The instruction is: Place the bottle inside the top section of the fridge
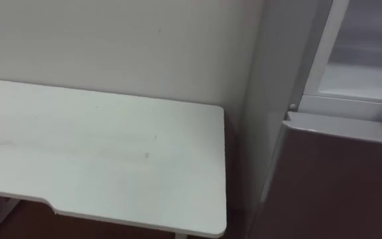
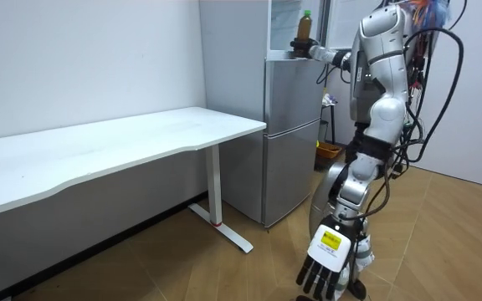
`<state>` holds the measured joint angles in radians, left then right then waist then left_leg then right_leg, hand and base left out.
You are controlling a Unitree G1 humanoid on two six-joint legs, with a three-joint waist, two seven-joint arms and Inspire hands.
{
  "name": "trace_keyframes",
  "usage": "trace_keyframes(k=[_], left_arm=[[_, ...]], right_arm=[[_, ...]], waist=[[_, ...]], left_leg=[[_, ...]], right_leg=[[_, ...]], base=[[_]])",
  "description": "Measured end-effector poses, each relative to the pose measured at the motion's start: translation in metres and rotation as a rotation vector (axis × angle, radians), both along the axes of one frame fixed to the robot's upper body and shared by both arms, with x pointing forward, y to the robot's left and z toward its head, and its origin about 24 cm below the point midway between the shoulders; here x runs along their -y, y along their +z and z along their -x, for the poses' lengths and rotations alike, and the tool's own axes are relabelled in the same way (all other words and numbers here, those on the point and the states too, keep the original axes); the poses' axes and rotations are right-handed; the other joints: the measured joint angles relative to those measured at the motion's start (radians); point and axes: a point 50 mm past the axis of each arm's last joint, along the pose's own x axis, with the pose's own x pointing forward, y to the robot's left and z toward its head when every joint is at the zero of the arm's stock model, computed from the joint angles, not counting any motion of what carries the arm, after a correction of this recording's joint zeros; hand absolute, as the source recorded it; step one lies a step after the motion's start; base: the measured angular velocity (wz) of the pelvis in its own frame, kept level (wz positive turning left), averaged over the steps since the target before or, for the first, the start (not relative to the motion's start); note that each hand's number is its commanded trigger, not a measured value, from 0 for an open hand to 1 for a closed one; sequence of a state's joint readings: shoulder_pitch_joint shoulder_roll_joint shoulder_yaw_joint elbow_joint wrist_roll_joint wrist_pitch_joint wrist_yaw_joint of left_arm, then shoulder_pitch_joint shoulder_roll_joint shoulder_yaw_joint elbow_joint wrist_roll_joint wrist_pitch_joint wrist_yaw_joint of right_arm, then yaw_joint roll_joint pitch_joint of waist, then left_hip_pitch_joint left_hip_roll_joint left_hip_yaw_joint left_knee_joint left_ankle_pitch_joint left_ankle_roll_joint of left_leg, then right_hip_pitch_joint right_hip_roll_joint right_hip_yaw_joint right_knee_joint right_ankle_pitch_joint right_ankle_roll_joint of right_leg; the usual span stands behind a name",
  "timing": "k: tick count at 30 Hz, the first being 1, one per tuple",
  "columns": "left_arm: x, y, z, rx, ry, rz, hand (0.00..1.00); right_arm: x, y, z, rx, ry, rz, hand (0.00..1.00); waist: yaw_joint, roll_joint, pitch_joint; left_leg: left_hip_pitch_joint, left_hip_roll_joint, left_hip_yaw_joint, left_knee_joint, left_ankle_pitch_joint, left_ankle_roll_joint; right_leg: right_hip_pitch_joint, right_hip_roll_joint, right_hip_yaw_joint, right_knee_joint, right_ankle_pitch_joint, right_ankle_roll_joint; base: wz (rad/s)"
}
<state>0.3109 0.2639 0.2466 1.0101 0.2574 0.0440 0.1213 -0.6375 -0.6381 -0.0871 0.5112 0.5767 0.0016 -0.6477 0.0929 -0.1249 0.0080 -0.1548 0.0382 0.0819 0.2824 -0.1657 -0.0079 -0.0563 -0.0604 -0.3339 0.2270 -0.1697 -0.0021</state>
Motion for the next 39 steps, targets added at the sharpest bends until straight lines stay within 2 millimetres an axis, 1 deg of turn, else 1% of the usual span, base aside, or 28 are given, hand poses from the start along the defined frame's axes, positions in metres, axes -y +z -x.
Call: trace_keyframes(k=[1, 3, 5, 6, 7, 8, 9, 11, 14, 17, 19, 22, 25, 27, 29, 33, 35, 39], left_arm=[[0.001, 0.0, -0.001, -0.002, -0.006, 0.001, 0.0], [0.003, -0.001, -0.006, 0.002, -0.029, 0.009, 0.0], [0.003, -0.001, -0.007, 0.005, -0.035, 0.009, 0.0], [0.003, -0.001, -0.009, 0.006, -0.043, 0.008, 0.0], [0.004, -0.001, -0.01, 0.007, -0.048, 0.008, 0.0], [0.004, -0.001, -0.011, 0.009, -0.048, 0.008, 0.0], [0.003, -0.001, -0.013, 0.013, -0.049, 0.008, 0.0], [0.003, -0.001, -0.014, 0.015, -0.05, 0.006, 0.0], [0.004, -0.002, -0.013, 0.012, -0.057, 0.008, 0.0], [0.005, -0.002, -0.014, 0.019, -0.063, 0.009, 0.0], [0.005, -0.001, -0.013, 0.024, -0.062, 0.009, 0.0], [0.005, -0.002, -0.01, 0.017, -0.06, 0.011, 0.0], [0.005, -0.002, -0.003, 0.008, -0.055, 0.013, 0.0], [0.006, -0.002, 0.0, 0.0, -0.052, 0.017, 0.0], [0.006, -0.002, 0.001, -0.003, -0.05, 0.018, 0.0], [0.006, -0.002, 0.005, -0.005, -0.033, 0.02, 0.0], [0.006, -0.002, 0.006, -0.009, -0.031, 0.02, 0.0], [0.006, -0.002, 0.007, -0.017, -0.028, 0.019, 0.0]], right_arm=[[0.001, 0.0, 0.0, -0.002, -0.006, -0.002, 1.0], [0.001, 0.005, -0.003, 0.003, -0.015, 0.002, 1.0], [0.0, 0.004, -0.007, -0.015, -0.023, 0.003, 1.0], [-0.001, 0.004, -0.008, -0.02, -0.031, 0.009, 1.0], [-0.002, 0.006, -0.008, -0.026, -0.045, 0.032, 1.0], [-0.003, 0.007, -0.008, -0.025, -0.051, 0.04, 1.0], [-0.003, 0.009, -0.008, -0.019, -0.067, 0.046, 1.0], [-0.004, 0.012, -0.008, -0.009, -0.082, 0.043, 1.0], [-0.006, 0.021, -0.009, 0.028, -0.098, 0.018, 1.0], [-0.01, 0.035, -0.008, 0.087, -0.085, -0.005, 1.0], [-0.016, 0.05, -0.006, 0.15, -0.058, -0.008, 1.0], [-0.022, 0.062, -0.005, 0.197, -0.042, -0.003, 1.0], [-0.024, 0.071, -0.005, 0.235, -0.036, -0.001, 1.0], [-0.025, 0.075, -0.005, 0.25, -0.032, -0.001, 1.0], [-0.024, 0.075, -0.005, 0.257, -0.032, -0.003, 1.0], [-0.024, 0.075, -0.006, 0.261, -0.015, -0.043, 1.0], [-0.023, 0.074, -0.006, 0.254, -0.013, -0.042, 1.0], [-0.012, 0.053, -0.016, 0.169, 0.021, -0.143, 1.0]], waist=[[0.0, -0.002, 0.0018], [-0.001, 0.0, 0.0033], [0.004, 0.002, 0.0035], [0.015, 0.002, 0.0032], [0.022, 0.004, 0.0019], [0.023, 0.005, 0.0011], [0.026, 0.008, -0.0018], [0.025, 0.01, -0.0036], [0.025, 0.015, -0.0062], [0.022, 0.015, -0.0068], [0.022, 0.015, -0.007], [0.027, 0.014, -0.0074], [0.028, 0.008, -0.0107], [0.028, 0.007, -0.0104], [0.028, 0.005, -0.0117], [0.04, 0.002, -0.0146], [0.043, 0.002, -0.0146], [0.049, 0.002, -0.0138]], left_leg=[[-0.02, 0.002, -0.001, 0.014, -0.003, 0.0], [-0.044, 0.004, 0.0, 0.027, -0.004, 0.002], [-0.045, 0.007, 0.002, 0.025, -0.004, 0.002], [-0.046, 0.009, 0.005, 0.025, -0.004, 0.002], [-0.052, 0.011, 0.007, 0.025, -0.003, 0.0], [-0.057, 0.011, 0.006, 0.025, -0.002, 0.0], [-0.065, 0.012, 0.005, 0.026, 0.001, -0.001], [-0.07, 0.012, 0.002, 0.026, 0.008, -0.002], [-0.063, 0.011, 0.001, 0.023, 0.013, -0.004], [-0.06, 0.012, 0.001, 0.018, 0.016, -0.006], [-0.052, 0.011, 0.002, 0.01, 0.018, -0.008], [-0.016, 0.01, 0.002, -0.009, 0.018, -0.009], [-0.002, 0.008, -0.001, -0.014, 0.018, -0.009], [0.005, 0.007, -0.001, -0.016, 0.018, -0.009], [0.013, 0.006, -0.003, -0.018, 0.017, -0.009], [0.03, 0.003, -0.003, -0.028, 0.018, -0.01], [0.032, 0.003, -0.003, -0.027, 0.018, -0.01], [0.045, 0.002, -0.015, -0.027, 0.018, -0.01]], right_leg=[[-0.016, 0.001, 0.001, 0.004, 0.002, -0.003], [-0.037, 0.0, 0.002, 0.014, 0.004, -0.005], [-0.038, 0.002, 0.006, 0.014, 0.007, -0.007], [-0.042, 0.002, 0.007, 0.015, 0.008, -0.009], [-0.05, 0.003, 0.008, 0.018, 0.009, -0.01], [-0.054, 0.004, 0.008, 0.018, 0.01, -0.011], [-0.064, 0.005, 0.008, 0.018, 0.011, -0.013], [-0.068, 0.007, 0.008, 0.017, 0.012, -0.015], [-0.064, 0.007, 0.006, 0.017, 0.012, -0.015], [-0.065, 0.007, 0.006, 0.018, 0.012, -0.016], [-0.06, 0.007, 0.006, 0.018, 0.011, -0.017], [-0.027, 0.008, 0.006, 0.005, 0.01, -0.016], [-0.009, 0.008, 0.002, -0.006, 0.009, -0.015], [0.0, 0.008, 0.001, -0.009, 0.009, -0.015], [0.009, 0.007, 0.0, -0.01, 0.007, -0.013], [0.02, 0.005, 0.0, -0.011, 0.004, -0.011], [0.025, 0.005, -0.002, -0.013, 0.004, -0.012], [0.048, 0.006, -0.017, -0.023, 0.005, -0.012]], base=[[0.07], [-0.03], [-0.07], [-0.08], [-0.06], [0.0], [0.04], [0.04], [0.01], [0.0], [0.0], [0.0], [0.05], [0.02], [0.02], [0.0], [0.0], [0.09]])
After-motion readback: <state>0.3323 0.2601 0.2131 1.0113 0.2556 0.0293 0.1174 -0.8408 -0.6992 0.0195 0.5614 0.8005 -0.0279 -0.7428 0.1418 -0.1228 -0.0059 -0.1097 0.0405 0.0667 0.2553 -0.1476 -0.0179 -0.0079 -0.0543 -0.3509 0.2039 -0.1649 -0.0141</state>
